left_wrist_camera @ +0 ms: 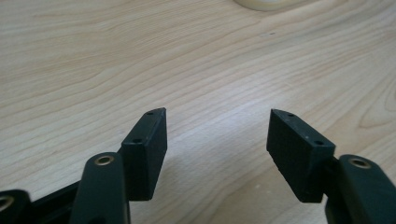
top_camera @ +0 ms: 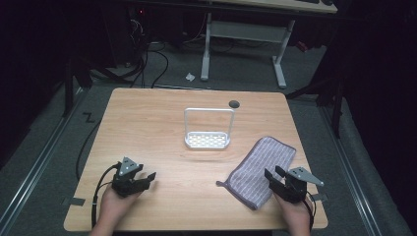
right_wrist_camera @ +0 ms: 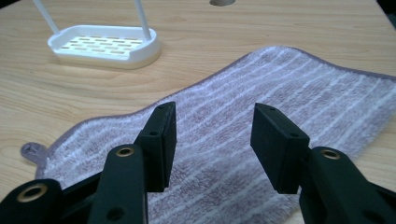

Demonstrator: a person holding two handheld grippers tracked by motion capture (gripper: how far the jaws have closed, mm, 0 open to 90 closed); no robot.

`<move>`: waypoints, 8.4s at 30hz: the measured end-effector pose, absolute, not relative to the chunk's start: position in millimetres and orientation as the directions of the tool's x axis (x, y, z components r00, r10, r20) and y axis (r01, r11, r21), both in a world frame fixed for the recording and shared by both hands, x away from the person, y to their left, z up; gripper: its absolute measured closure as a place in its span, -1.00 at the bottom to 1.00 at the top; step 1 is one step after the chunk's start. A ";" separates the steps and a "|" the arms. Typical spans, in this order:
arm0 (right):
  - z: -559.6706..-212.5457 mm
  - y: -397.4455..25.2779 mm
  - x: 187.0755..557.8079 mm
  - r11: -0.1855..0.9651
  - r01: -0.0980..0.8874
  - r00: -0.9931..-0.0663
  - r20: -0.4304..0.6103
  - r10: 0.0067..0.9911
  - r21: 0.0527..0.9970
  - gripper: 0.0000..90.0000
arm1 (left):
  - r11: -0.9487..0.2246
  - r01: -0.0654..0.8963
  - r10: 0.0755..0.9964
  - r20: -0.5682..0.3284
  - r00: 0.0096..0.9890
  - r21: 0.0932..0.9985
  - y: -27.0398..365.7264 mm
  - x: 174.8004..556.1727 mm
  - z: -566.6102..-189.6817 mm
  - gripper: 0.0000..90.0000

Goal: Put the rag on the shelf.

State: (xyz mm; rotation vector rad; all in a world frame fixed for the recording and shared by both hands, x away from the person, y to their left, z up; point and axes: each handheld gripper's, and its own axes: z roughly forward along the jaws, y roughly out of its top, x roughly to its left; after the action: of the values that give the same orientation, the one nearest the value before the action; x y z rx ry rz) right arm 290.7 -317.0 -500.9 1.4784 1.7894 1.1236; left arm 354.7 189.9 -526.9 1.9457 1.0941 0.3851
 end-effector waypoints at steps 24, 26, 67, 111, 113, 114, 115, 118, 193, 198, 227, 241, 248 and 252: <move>-529.4 -311.1 353.3 0.130 0.647 -0.236 0.035 0.971 0.751 1.00 | -0.216 0.558 0.802 -0.180 0.570 0.801 201.4 346.3 -530.3 0.69; -530.0 -308.5 352.5 0.139 0.645 -0.253 0.039 0.967 0.751 1.00 | -0.225 0.555 0.803 -0.171 0.571 0.801 201.9 345.2 -530.5 0.70; -526.4 -239.1 326.4 0.335 0.585 -0.494 -0.003 0.869 0.739 1.00 | -0.511 0.384 0.543 -0.057 0.838 0.769 12.8 342.1 -523.8 0.68; -525.6 -178.8 285.1 0.486 0.487 -0.694 -0.016 0.720 0.725 0.92 | -0.302 0.556 0.730 -0.188 0.658 0.775 83.6 338.7 -535.2 0.11; -523.6 -180.5 285.9 0.470 0.485 -0.688 -0.010 0.726 0.737 0.90 | -0.311 0.558 0.733 -0.179 0.656 0.770 81.2 339.0 -535.5 0.10; -523.6 -180.5 285.9 0.470 0.485 -0.688 -0.010 0.726 0.737 0.90 | -0.315 0.556 0.738 -0.171 0.653 0.769 79.7 339.0 -535.5 0.10; -520.7 -183.2 287.8 0.443 0.487 -0.674 0.002 0.739 0.753 0.86 | -0.312 0.558 0.742 -0.170 0.649 0.769 79.1 339.2 -535.4 0.14; -518.4 -185.1 291.2 0.413 0.496 -0.655 0.016 0.756 0.764 0.77 | -0.295 0.569 0.752 -0.181 0.634 0.768 78.2 340.5 -535.6 0.29; -408.5 -171.2 307.3 0.145 0.126 -0.474 -0.069 0.878 0.981 0.86 | -0.061 0.243 0.787 -0.103 0.609 0.968 64.8 324.9 -408.8 0.79; -383.0 -171.3 307.3 0.140 0.063 -0.469 -0.094 0.878 0.988 0.86 | -0.042 0.216 0.784 -0.102 0.613 0.975 64.5 329.7 -390.2 0.79; -316.6 -183.8 333.1 0.086 -0.037 -0.417 -0.094 0.904 0.996 0.86 | -0.054 0.044 0.783 0.014 0.622 0.998 53.9 360.7 -318.8 0.80; -311.6 -186.3 379.3 0.084 -0.007 -0.391 -0.080 0.917 0.996 0.86 | -0.081 0.067 0.796 0.024 0.605 0.994 48.6 406.6 -318.4 0.80; -311.4 -185.9 396.1 0.035 -0.001 -0.406 -0.033 0.914 0.999 0.86 | -0.065 0.052 0.802 0.021 0.596 0.997 49.1 426.6 -318.3 0.80; -311.8 -184.6 414.3 0.037 0.019 -0.396 -0.026 0.918 0.999 0.86 | -0.059 0.051 0.809 0.018 0.588 0.997 48.1 438.8 -320.7 0.80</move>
State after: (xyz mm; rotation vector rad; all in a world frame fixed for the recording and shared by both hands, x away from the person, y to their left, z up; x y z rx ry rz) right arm 414.3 -184.6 -311.8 0.9835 1.5380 1.4638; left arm 438.8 48.1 -320.7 1.5197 0.7587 0.7278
